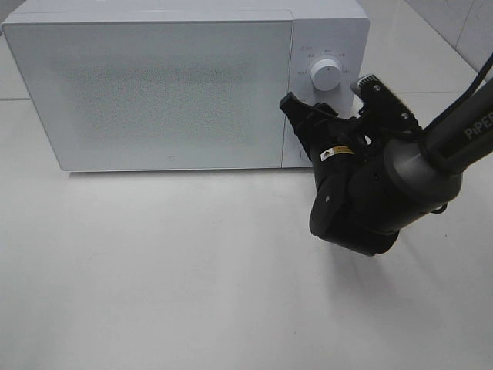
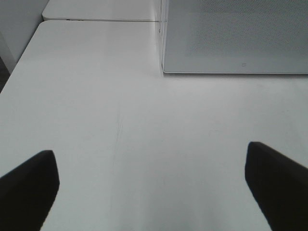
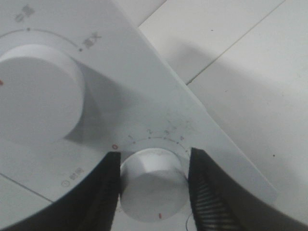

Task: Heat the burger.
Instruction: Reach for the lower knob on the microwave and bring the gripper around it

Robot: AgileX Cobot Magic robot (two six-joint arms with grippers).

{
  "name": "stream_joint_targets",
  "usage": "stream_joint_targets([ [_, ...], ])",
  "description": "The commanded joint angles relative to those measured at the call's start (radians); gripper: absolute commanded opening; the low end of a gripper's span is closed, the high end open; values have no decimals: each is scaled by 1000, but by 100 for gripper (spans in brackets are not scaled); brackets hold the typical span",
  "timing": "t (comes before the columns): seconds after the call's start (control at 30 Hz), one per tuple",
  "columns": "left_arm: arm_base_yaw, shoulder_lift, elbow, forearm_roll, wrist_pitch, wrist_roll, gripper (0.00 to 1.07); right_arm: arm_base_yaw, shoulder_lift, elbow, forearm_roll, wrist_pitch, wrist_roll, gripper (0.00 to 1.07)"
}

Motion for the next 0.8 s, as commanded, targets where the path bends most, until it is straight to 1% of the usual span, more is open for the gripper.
stream_joint_targets([
  [0.03,2,-26,4,-1,1,-6,98,4,2,-12,-146,-14,156,3],
  [0.07,2,-26,4,-1,1,-6,98,4,2,-12,-150,-9,202,3],
  [0.23,2,-26,4,-1,1,-6,98,4,2,-12,-150,16,287,3],
  [0.27,2,-26,4,-1,1,-6,98,4,2,-12,-151,30,337,3],
  [0.4,2,-26,4,-1,1,-6,98,4,2,-12,-156,36,397,3],
  [0.73,2,-26,4,-1,1,-6,98,4,2,-12,-164,43,379,5],
  [0.8,2,-26,4,-1,1,-6,98,4,2,-12,-153,60,419,5],
])
